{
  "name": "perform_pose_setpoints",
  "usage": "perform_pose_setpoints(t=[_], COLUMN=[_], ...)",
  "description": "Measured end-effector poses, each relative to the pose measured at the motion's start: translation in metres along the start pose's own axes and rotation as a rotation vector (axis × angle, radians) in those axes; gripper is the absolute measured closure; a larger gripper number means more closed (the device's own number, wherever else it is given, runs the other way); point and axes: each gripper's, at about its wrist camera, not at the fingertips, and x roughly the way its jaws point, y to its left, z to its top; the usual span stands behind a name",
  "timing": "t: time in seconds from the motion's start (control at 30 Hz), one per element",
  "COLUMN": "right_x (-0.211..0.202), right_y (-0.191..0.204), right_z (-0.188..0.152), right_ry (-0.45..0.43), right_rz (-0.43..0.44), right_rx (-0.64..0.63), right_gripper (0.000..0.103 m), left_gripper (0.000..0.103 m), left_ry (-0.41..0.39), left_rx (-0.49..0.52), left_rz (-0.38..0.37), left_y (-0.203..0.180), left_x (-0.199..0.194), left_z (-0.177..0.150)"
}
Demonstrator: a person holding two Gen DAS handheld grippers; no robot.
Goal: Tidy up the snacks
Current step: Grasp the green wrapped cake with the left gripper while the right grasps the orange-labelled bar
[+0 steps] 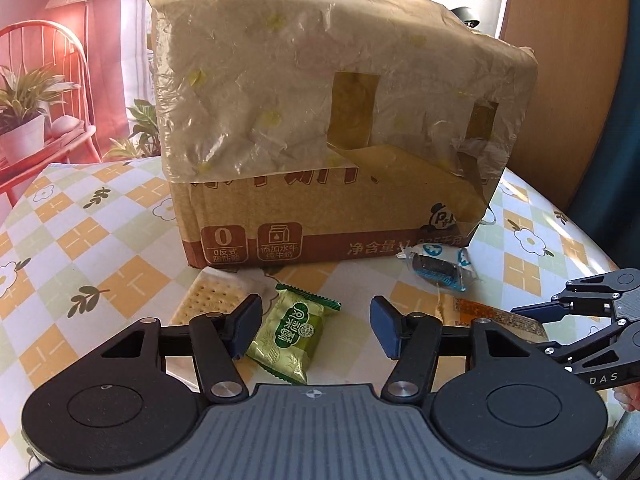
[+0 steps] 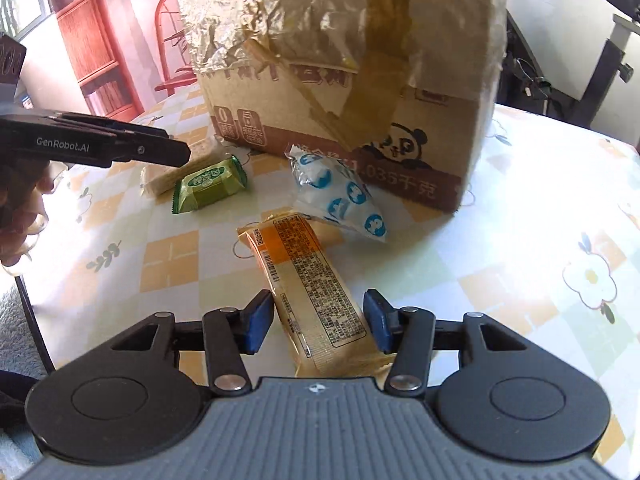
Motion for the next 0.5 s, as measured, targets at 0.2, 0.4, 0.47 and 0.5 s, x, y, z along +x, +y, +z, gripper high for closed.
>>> perform_pose_setpoints(t=[0.2, 0.4, 0.47, 0.5], right_x=[0.005, 0.019, 0.02, 0.02], right_y=[0.0, 0.001, 0.001, 0.002], right_z=[0.0, 0.004, 0.002, 0.0], right_ry=[-0.022, -0.07, -0.094, -0.105], right_rz=[-0.031, -0.038, -0.042, -0.046], right_rx=[0.007, 0.031, 0.035, 0.034], right_gripper=[0.049, 0.052, 0.055, 0.056], left_gripper=[0.041, 0.043, 0.051, 0.057], left_ry=[0.046, 0.062, 0.071, 0.076], left_rx=[0.026, 0.019, 0.03, 0.034], left_rz=[0.051, 0.087, 0.107, 0.121], left_y=[-0.004, -0.003, -0.006, -0.007], left_x=[0.03, 0.047, 0.053, 0.055], left_z=[-0.006, -0.01, -0.013, -0.014])
